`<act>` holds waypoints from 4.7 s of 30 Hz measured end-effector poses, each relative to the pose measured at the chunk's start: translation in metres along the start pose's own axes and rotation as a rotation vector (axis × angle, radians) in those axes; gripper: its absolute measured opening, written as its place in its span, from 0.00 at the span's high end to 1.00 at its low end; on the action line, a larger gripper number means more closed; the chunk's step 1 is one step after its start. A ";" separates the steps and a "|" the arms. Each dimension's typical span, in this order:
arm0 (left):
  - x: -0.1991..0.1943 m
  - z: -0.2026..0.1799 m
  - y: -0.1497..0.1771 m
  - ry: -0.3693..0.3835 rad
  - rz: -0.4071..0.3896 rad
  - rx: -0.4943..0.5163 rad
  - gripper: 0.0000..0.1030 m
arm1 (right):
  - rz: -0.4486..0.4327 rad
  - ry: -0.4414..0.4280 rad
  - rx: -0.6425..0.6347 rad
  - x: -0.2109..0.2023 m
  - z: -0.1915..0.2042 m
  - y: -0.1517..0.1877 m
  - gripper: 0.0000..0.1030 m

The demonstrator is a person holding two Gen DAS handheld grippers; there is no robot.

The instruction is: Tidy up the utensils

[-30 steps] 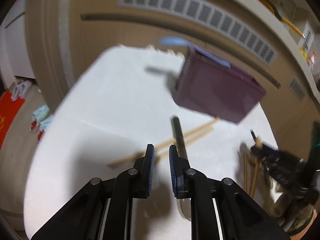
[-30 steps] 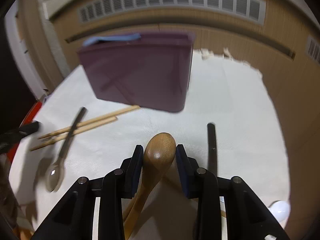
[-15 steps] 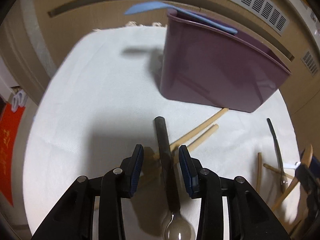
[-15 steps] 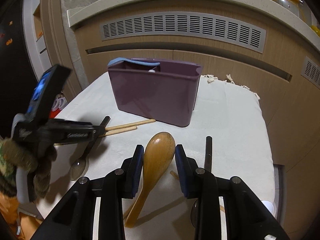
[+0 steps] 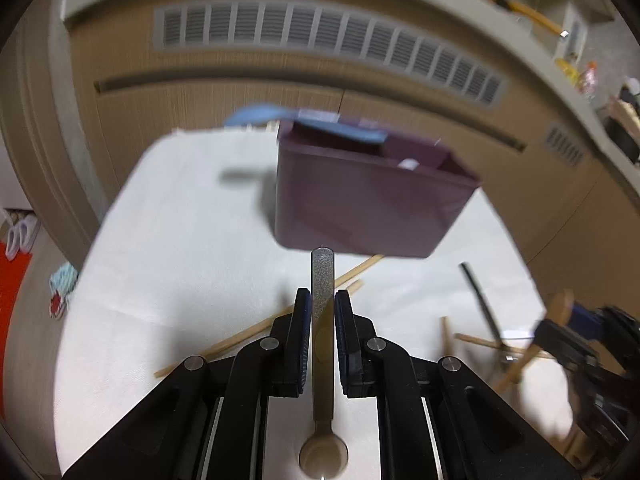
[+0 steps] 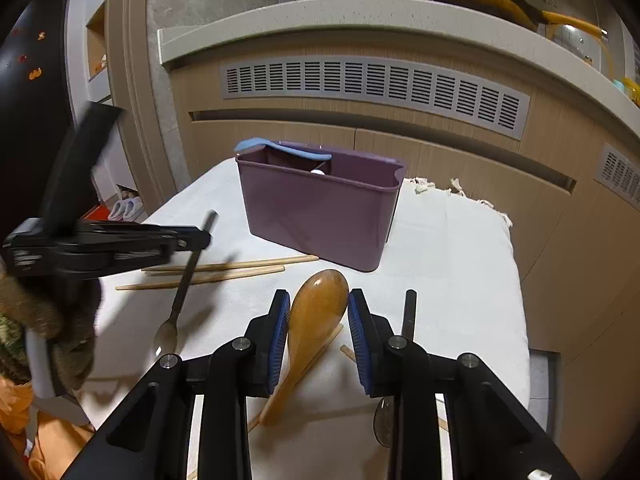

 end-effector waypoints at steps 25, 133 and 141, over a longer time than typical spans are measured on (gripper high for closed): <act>-0.166 -0.025 -0.202 -0.044 -0.576 0.138 0.90 | -0.448 0.068 -0.048 -0.109 0.004 -0.193 0.75; 0.103 -0.127 0.021 0.207 0.331 0.580 0.73 | 0.351 -0.062 0.060 0.035 -0.041 0.125 0.00; 0.079 -0.119 0.017 0.173 0.222 0.547 0.88 | 0.186 0.020 0.098 0.016 -0.068 0.066 0.36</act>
Point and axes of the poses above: each gripper's, at about its wrist camera, not at the fingertips, and x roughly the way its jaws point, z to its left, y to its underside, the point moved 10 cm from there along x, roughly the way its jaws point, and after that the axes turned 10 degrees about x, right-handed, at the moved point
